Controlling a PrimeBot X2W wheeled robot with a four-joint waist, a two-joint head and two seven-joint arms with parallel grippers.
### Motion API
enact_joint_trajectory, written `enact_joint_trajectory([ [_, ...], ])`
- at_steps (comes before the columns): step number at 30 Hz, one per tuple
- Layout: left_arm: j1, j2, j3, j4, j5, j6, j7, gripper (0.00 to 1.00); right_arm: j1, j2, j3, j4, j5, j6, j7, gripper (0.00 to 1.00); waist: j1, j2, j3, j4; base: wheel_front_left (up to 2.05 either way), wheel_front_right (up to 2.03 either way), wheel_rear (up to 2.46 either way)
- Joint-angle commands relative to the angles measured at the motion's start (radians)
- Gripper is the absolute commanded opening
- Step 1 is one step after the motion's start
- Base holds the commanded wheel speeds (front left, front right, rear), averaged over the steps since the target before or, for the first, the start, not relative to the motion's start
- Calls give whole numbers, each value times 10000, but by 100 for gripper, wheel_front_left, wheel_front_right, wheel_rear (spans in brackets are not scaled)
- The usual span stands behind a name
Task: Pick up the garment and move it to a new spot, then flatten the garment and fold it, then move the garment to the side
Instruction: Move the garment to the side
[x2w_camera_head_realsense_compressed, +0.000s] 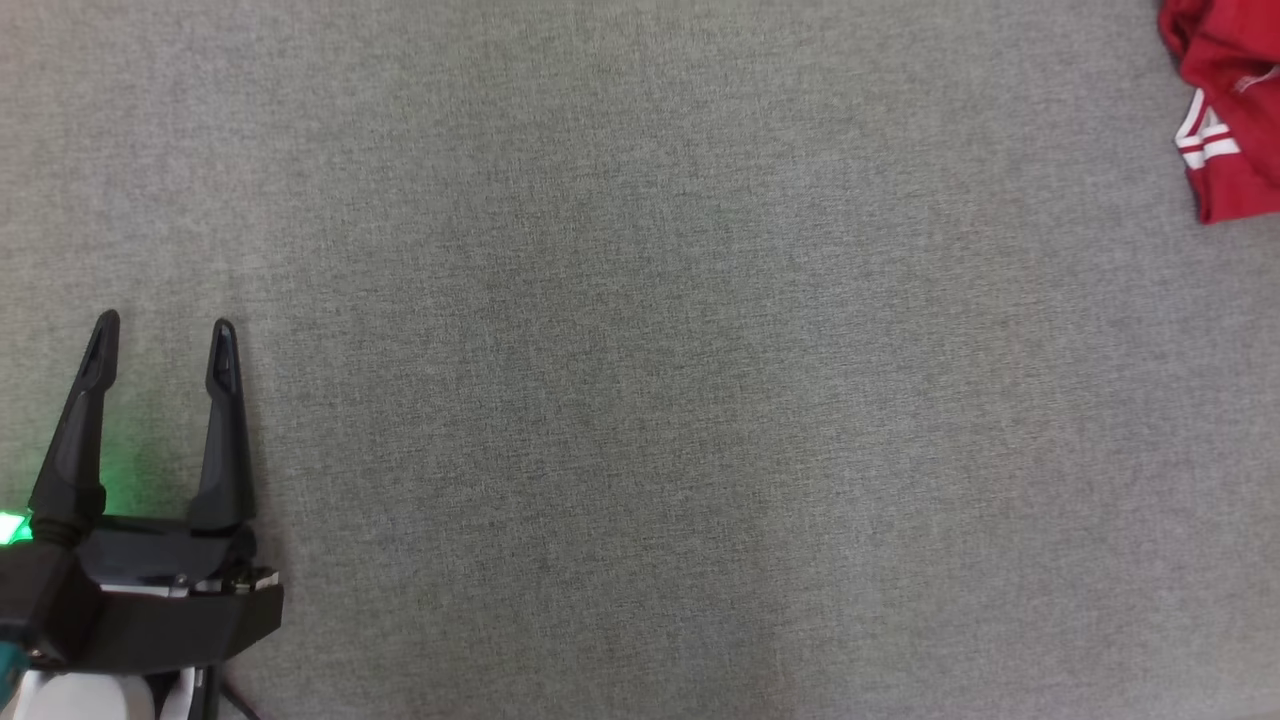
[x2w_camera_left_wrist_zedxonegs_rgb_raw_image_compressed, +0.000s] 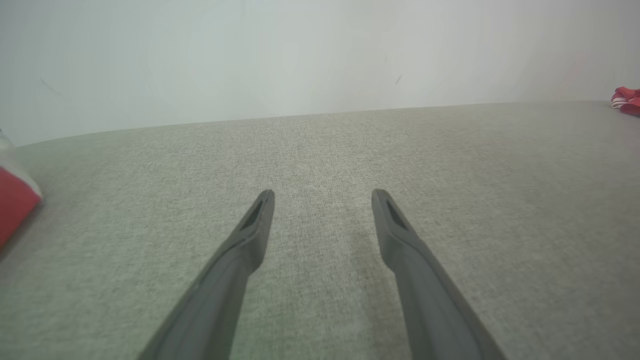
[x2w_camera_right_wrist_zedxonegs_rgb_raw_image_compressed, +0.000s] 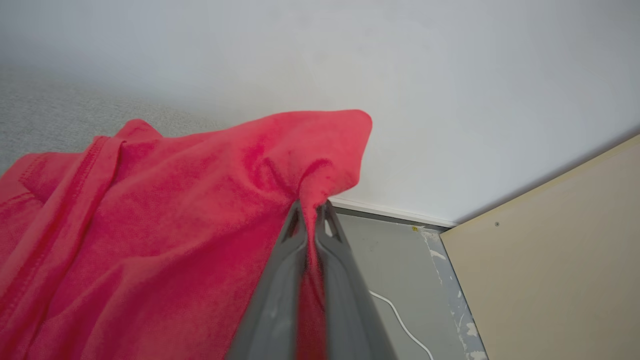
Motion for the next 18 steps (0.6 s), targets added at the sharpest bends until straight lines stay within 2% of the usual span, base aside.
enact_joint_trajectory([
  [1, -168, 2, 4, -11, 51, 18, -30, 100, 111, -30, -146, -36, -151, -30, 33, 0, -1, -2, 129, 2, 0, 0, 0],
  [2, -181, -18, -9, -4, 52, 18, -30, 100, 118, -26, -216, -1, -235, -30, 24, 0, -1, -2, 145, 30, 0, 0, 0],
  [3, -203, -63, -51, 12, 69, 18, -30, 100, 68, -33, -402, 33, -518, -30, -142, 76, -1, -2, 159, 98, 0, 0, 0],
  [4, -229, -81, -83, 21, 83, 18, -30, 100, 39, -21, -506, 81, -677, -30, -213, 100, -1, -2, 148, 144, 0, 0, 0],
  [12, -57, -303, 82, 111, 134, 18, -30, 100, 52, 428, -928, 15, -1510, -30, -652, 100, -1, -2, -297, 305, 0, 0, 0],
  [18, 333, -510, 279, 311, 135, 18, -30, 100, 488, 1184, -1012, -642, -1846, -30, -1232, 100, -1, -2, -1220, 357, 0, 0, 0],
])
